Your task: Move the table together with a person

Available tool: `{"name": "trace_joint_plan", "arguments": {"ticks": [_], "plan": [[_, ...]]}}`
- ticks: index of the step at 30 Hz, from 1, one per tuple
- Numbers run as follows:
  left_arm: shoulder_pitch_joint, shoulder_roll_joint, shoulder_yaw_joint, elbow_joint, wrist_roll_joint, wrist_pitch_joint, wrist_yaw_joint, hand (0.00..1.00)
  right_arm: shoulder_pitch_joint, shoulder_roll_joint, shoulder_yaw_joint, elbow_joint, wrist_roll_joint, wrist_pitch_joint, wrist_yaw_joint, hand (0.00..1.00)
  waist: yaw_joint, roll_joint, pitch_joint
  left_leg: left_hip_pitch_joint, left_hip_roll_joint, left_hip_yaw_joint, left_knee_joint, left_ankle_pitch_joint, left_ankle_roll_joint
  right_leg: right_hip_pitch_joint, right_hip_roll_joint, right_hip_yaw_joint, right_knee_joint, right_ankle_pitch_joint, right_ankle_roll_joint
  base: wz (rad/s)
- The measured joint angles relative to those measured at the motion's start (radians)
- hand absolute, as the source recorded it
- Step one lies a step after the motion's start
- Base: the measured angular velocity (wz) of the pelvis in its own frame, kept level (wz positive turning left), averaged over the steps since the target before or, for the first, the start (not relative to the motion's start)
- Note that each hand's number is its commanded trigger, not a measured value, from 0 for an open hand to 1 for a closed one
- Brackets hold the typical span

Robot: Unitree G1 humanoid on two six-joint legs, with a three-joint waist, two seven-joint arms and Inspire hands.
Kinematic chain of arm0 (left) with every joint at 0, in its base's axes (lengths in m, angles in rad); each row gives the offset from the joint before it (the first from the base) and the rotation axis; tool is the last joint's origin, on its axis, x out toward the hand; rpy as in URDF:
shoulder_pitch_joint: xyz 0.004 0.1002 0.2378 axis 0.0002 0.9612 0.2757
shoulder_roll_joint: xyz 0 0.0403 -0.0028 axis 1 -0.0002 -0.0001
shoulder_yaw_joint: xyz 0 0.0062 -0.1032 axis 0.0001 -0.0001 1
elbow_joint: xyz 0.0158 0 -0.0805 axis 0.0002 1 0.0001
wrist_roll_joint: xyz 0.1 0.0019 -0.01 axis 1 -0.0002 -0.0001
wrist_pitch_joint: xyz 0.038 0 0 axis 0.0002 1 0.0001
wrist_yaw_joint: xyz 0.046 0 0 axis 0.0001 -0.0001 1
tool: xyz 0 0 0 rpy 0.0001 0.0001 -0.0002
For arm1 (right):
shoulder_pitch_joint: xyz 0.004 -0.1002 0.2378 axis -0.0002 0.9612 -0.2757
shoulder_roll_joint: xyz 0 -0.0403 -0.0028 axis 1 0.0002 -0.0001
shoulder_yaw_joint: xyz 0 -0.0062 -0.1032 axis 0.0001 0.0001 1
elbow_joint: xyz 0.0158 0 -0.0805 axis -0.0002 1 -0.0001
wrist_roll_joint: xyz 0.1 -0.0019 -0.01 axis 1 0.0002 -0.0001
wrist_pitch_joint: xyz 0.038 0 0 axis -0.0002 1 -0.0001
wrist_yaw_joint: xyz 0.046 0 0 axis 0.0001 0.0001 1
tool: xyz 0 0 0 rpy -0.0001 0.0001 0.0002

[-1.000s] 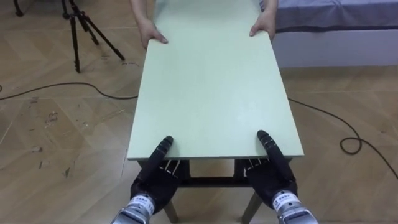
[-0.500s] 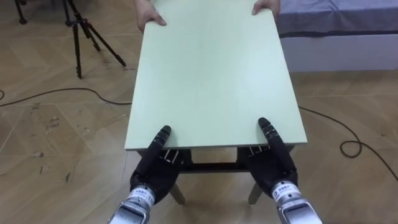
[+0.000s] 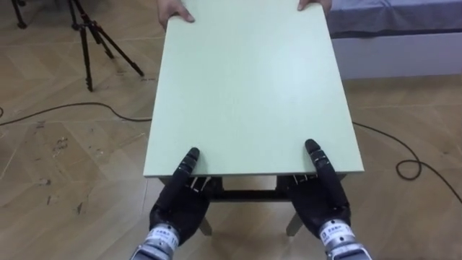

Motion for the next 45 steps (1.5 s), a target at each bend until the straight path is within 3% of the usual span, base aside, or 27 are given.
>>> {"name": "trace_joint_plan", "arguments": {"ticks": [7, 16, 23, 31, 36, 40, 43, 45], "plan": [[0.034, 0.001, -0.012, -0.053, 0.006, -0.005, 0.002, 1.00, 0.038, -0.004, 0.008, -0.050, 0.004, -0.006, 0.000, 1.00, 0.002, -0.006, 0.0035, 0.001, 0.000, -0.001, -0.006, 0.000, 0.000, -0.002, 0.000, -0.001, 0.000, 0.000, 0.000, 0.00], [0.081, 0.009, -0.015, -0.121, 0.038, -0.024, 0.005, 1.00, 0.097, -0.001, 0.050, -0.113, 0.016, -0.043, 0.005, 1.00, 0.004, -0.016, 0.0068, -0.019, 0.000, 0.000, -0.005, 0.000, 0.000, -0.022, 0.000, 0.001, 0.000, 0.000, 0.000, 0.00], [0.099, 0.012, -0.030, -0.125, 0.046, -0.072, 0.004, 1.00, 0.102, -0.003, 0.088, -0.121, 0.021, -0.074, 0.005, 1.00, 0.003, -0.017, 0.0074, -0.029, 0.000, 0.001, -0.005, 0.000, 0.000, -0.031, 0.001, 0.000, 0.000, 0.000, 0.000, 0.00], [0.111, 0.012, -0.050, -0.125, 0.046, -0.103, 0.004, 1.00, 0.104, -0.007, 0.105, -0.121, 0.017, -0.098, 0.009, 1.00, 0.006, -0.037, 0.0186, -0.033, 0.001, 0.002, -0.004, 0.000, 0.000, -0.035, 0.001, 0.000, 0.001, 0.000, 0.000, 0.00], [0.114, 0.023, -0.064, -0.130, 0.036, -0.132, -0.001, 1.00, 0.103, -0.010, 0.125, -0.123, 0.037, -0.115, 0.013, 1.00, 0.006, -0.046, 0.0170, -0.076, 0.006, -0.001, 0.039, -0.001, -0.001, -0.058, 0.003, 0.000, 0.010, 0.000, 0.000, 0.04], [0.112, 0.033, -0.069, -0.132, 0.037, -0.143, -0.001, 1.00, 0.105, -0.010, 0.139, -0.123, 0.053, -0.124, 0.014, 1.00, 0.014, -0.046, 0.0170, -0.125, 0.028, -0.011, 0.133, -0.027, -0.015, -0.068, 0.023, 0.000, 0.023, -0.001, -0.002, 0.05], [0.112, 0.049, -0.089, -0.132, 0.027, -0.158, -0.001, 1.00, 0.113, -0.009, 0.145, -0.122, 0.061, -0.130, 0.015, 1.00, 0.031, -0.045, 0.0172, -0.177, 0.060, -0.018, 0.251, -0.045, -0.032, -0.081, 0.049, 0.007, 0.056, -0.011, -0.026, -0.05], [0.112, 0.053, -0.096, -0.132, 0.016, -0.158, -0.001, 1.00, 0.114, -0.012, 0.144, -0.122, 0.060, -0.131, 0.016, 1.00, 0.047, -0.036, 0.0175, -0.237, 0.083, -0.054, 0.347, -0.044, -0.033, -0.102, 0.078, 0.012, 0.067, -0.021, -0.054, 0.00]]}}
